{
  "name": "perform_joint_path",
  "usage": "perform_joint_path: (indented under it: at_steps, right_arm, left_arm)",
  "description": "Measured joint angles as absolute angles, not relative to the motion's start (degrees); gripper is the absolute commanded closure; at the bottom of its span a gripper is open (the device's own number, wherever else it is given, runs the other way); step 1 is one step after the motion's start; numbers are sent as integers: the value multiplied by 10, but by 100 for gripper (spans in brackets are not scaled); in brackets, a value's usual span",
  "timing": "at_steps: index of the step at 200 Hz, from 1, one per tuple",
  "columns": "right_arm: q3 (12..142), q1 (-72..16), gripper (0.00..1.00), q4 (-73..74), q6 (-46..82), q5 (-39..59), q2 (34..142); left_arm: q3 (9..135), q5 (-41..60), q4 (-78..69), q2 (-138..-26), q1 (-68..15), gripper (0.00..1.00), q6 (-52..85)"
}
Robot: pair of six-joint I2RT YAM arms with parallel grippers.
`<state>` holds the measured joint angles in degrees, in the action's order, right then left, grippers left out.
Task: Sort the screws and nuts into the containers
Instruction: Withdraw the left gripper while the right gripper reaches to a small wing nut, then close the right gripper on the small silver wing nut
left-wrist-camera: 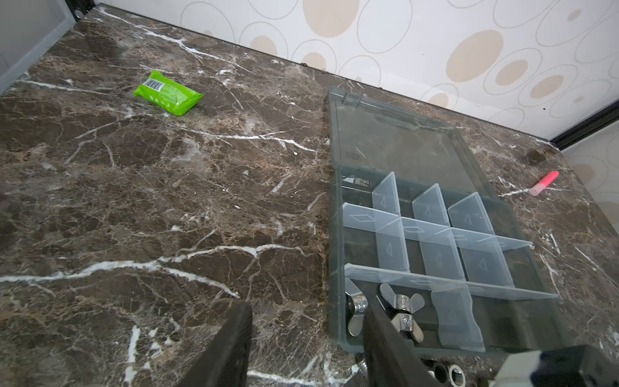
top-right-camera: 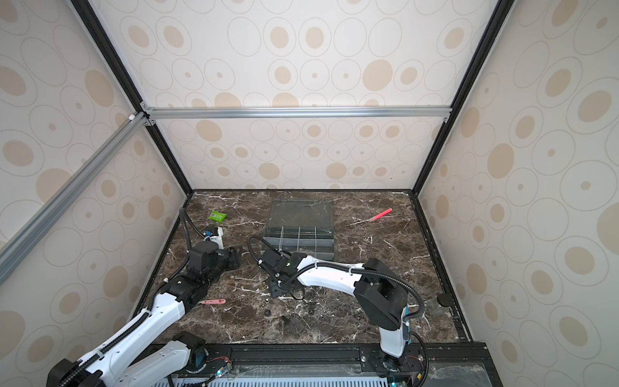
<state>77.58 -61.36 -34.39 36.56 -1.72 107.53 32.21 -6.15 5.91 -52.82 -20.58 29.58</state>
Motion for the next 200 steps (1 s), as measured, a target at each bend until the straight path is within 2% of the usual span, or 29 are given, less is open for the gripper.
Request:
perform_joint_path:
  at_steps: [88,200]
  right_arm:
    - [812,-627,38,-317,358,69,1138]
    - [910,-653,40,-378,331,59,1203]
  left_arm:
    - [309,-63,70,-509,-197,47,300]
    - [304,-63,70,-509,-193,46,302]
